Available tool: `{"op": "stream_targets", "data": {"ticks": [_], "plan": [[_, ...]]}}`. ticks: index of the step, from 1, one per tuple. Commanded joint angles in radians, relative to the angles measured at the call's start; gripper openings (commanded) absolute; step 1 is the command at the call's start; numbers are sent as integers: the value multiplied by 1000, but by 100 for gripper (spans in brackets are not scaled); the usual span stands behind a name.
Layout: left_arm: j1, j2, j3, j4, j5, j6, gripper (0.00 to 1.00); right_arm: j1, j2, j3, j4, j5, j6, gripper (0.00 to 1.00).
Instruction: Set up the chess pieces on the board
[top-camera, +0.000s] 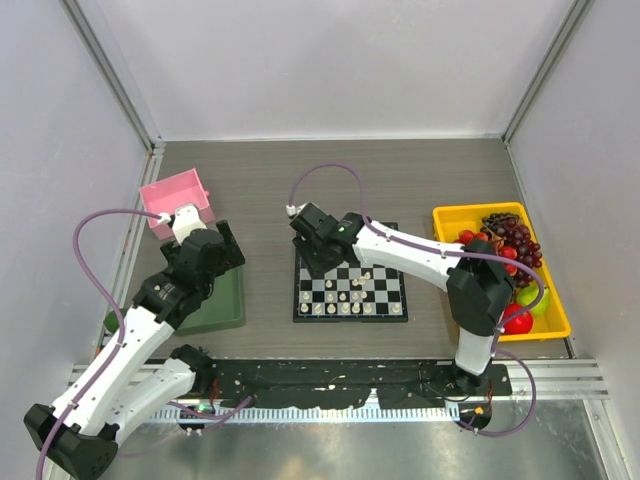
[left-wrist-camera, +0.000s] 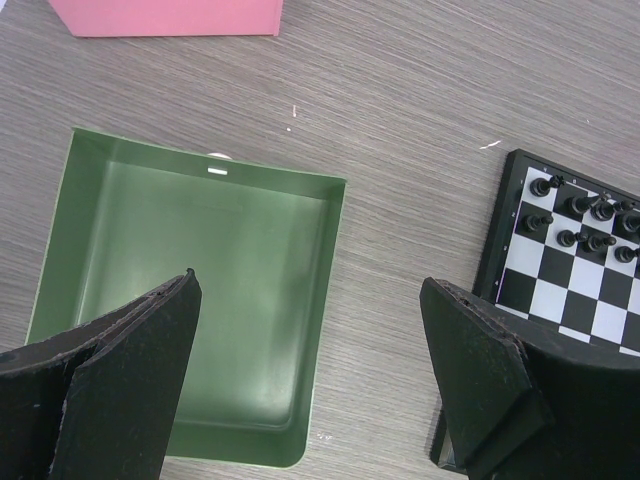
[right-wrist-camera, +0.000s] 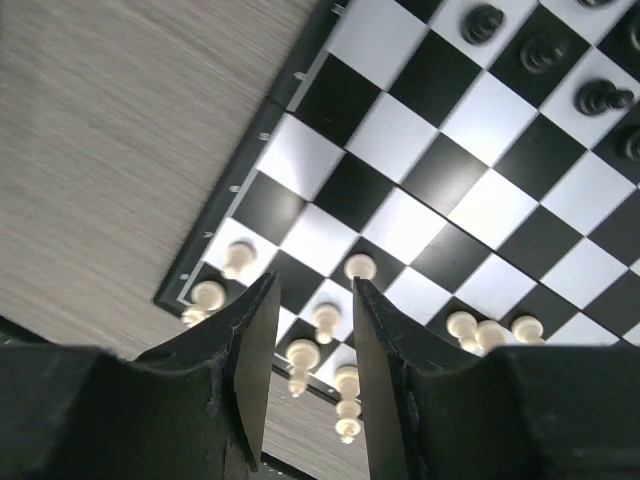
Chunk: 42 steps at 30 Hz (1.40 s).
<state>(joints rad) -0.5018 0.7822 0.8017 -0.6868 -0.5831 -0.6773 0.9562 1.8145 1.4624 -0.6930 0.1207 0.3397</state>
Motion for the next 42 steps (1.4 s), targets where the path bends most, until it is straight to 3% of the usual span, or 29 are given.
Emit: {"op": "stream_targets", "data": {"ticks": [1,16,30,38,42], "plan": [[8,-11,-2,15,-34,-15,100,-34,-15,-46,9,23,36,42],[6,6,1,21,-31,-8,100,-48,40,-71,18,-26,55,40],[8,22,4,24,-26,-7,100,-47,48,-109,30,-50,71,30],[9,25,7,29,-21,-7,100,-48,46,-106,32,-38,58,15],[9,28,7,26,-20,-7,99,-45,29,-102,35,-41,44,13]]}}
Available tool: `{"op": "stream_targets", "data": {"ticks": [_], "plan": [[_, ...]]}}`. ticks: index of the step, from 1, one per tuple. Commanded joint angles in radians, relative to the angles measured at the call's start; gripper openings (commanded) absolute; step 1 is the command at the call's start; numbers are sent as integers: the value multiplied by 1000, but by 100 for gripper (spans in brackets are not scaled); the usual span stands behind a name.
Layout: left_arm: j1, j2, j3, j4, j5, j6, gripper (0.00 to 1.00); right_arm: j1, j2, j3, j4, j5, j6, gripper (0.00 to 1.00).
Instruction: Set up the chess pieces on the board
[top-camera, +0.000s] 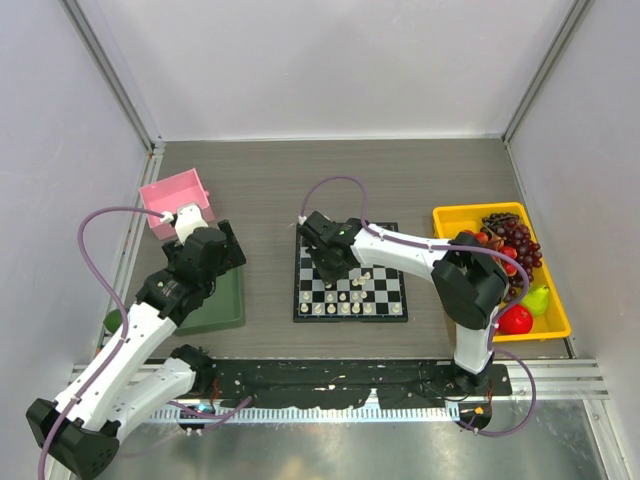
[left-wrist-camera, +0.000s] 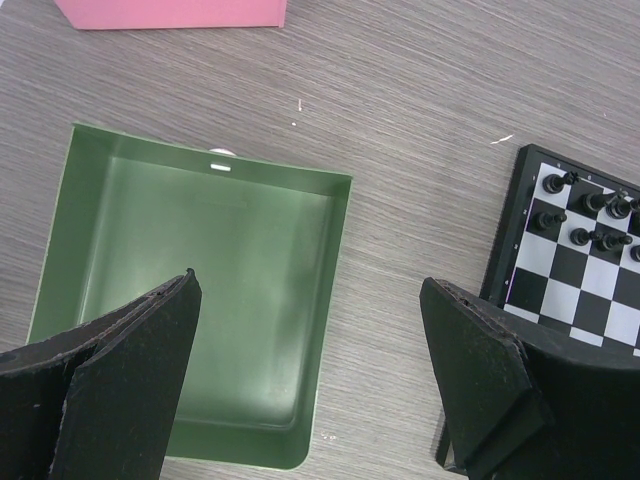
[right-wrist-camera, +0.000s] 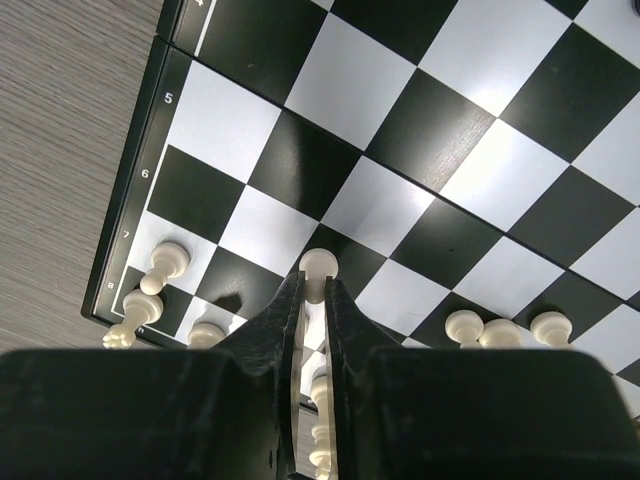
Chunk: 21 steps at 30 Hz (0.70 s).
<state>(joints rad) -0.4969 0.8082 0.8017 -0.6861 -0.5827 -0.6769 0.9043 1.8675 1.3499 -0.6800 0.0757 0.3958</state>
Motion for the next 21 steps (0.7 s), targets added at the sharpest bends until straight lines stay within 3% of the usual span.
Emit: {"op": "stream_targets", "data": {"ticks": [1,21], "plan": [[4,0,7,25,-20,-7,100,7,-30,11,23,7,-15,13],[4,2,8,30,-16,-9,100,65,-50,6,39,-19,-23,13]]}}
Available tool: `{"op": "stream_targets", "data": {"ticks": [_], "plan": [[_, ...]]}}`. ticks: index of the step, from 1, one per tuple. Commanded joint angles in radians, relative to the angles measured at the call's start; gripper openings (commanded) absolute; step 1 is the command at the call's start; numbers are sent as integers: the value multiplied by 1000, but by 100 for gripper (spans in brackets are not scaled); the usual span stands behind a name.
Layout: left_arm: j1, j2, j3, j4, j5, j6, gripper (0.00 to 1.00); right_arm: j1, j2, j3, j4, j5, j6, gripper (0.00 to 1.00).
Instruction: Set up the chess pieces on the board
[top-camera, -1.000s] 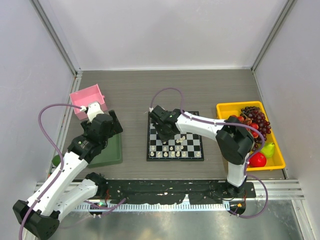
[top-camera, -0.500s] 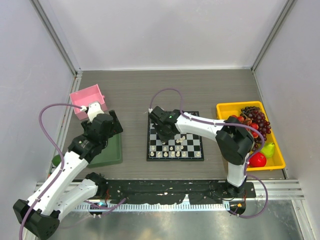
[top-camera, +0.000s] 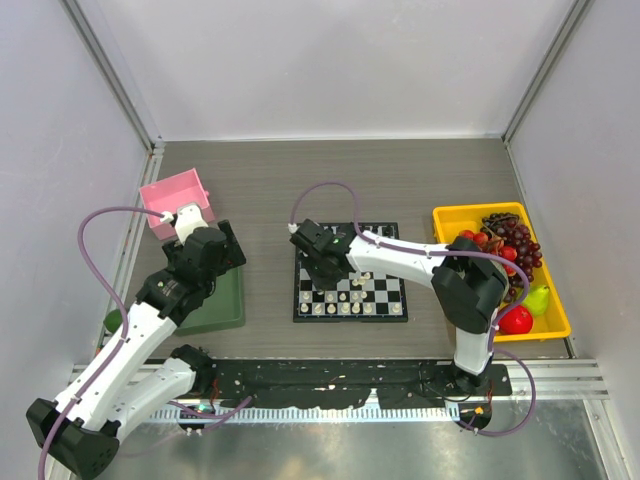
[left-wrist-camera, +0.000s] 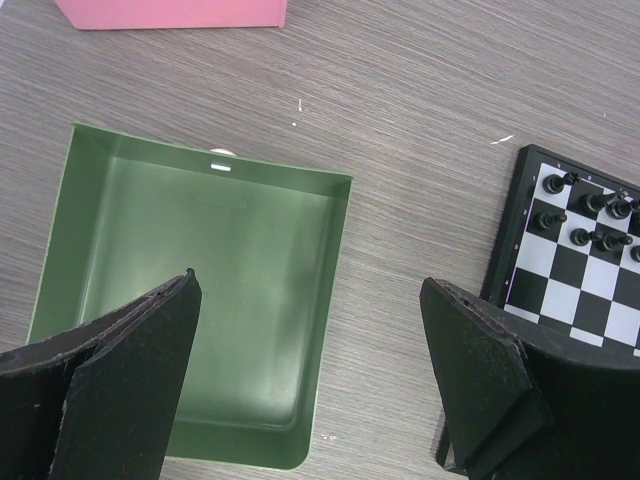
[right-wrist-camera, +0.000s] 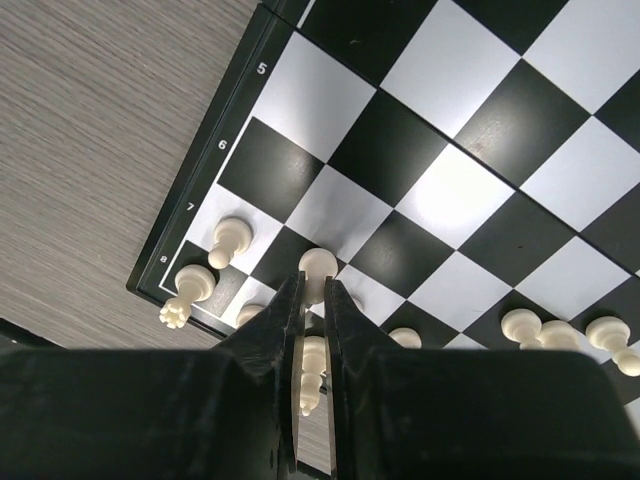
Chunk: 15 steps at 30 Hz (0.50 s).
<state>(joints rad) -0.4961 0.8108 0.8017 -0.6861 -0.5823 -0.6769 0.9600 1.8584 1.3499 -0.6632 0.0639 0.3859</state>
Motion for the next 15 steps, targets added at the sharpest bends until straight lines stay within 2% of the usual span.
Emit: {"op": "stream_targets", "data": {"ticks": [1,15], "plan": [[4,-2,8,30,-16,-9,99,11,-39,6,19,-12,-13,13],[7,2,7,34,-10,-9,99,29,-28,8,10,-26,-21,13]]}}
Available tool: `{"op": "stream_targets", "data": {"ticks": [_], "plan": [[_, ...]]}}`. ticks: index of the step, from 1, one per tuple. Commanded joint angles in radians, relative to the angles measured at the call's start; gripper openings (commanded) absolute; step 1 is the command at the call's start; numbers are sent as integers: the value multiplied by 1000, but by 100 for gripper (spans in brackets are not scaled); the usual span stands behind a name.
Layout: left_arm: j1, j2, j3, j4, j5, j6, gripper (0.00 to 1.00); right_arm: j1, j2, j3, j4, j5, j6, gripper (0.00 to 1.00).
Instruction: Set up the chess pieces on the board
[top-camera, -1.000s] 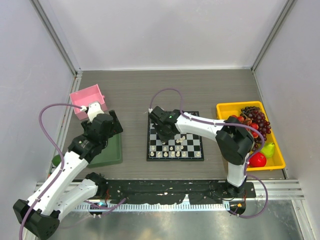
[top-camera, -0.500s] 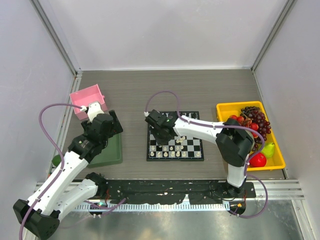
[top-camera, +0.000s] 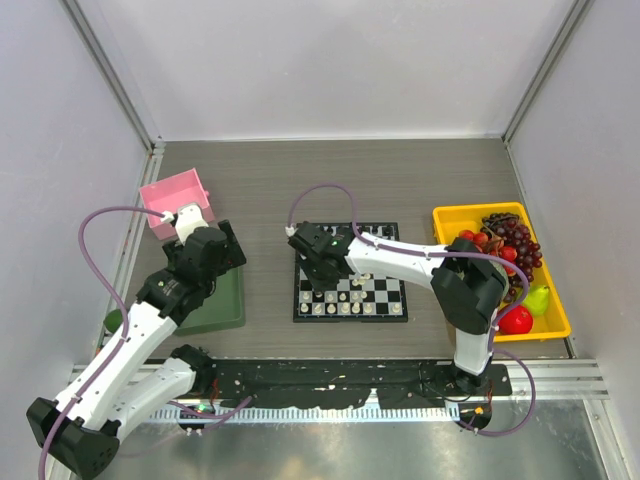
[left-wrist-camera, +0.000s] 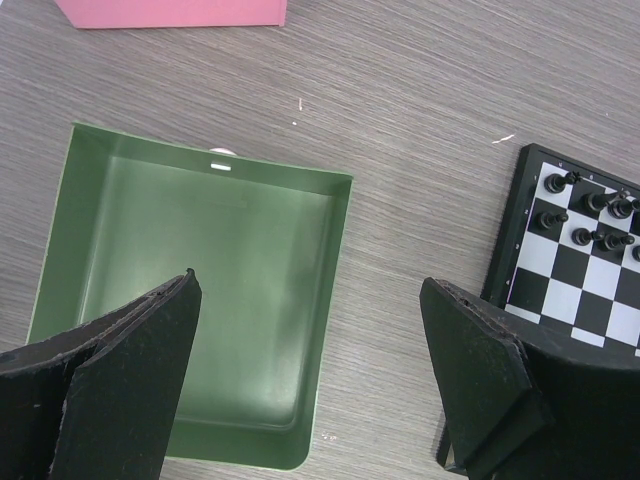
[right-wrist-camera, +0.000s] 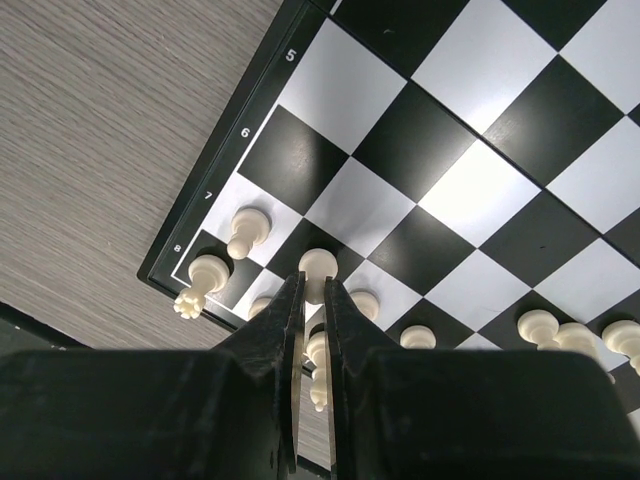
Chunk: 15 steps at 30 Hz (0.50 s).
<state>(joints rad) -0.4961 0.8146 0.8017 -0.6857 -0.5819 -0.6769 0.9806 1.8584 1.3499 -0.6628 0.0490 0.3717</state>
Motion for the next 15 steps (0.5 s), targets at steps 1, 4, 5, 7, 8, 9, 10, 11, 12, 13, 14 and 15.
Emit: {"op": "stream_targets", "data": {"ticks": [1,4,5,7,8,9,10,11,12,13,14,15], "plan": [[4,0,5,35,-10,-9,100,10,-27,6,9,-9,-8,13],[4,0,5,34,-12,-9,100,12,-27,8,11,-11,-8,12],[4,0,5,32,-12,-7,100,12,-27,6,8,-9,-8,13],[5,0,5,34,-13,-7,100,13,-25,3,6,-3,-10,13],[5,0,5,34,-13,-7,99,13,-24,5,5,-3,-8,13],[5,0,5,34,-13,-7,100,15,-22,3,5,-1,-11,13],[5,0,2,35,-13,-9,100,15,-21,3,6,-1,-10,13],[5,3,2,34,-12,-9,99,16,-19,3,3,0,-13,13],[5,3,5,37,-12,-9,100,18,-19,3,2,2,-11,13],[5,3,4,35,-10,-9,100,20,-18,5,0,6,-10,14],[5,4,5,35,-10,-9,99,20,-15,6,-3,8,-10,13],[5,5,5,35,-10,-7,100,21,-13,5,-4,6,-11,13]]}}
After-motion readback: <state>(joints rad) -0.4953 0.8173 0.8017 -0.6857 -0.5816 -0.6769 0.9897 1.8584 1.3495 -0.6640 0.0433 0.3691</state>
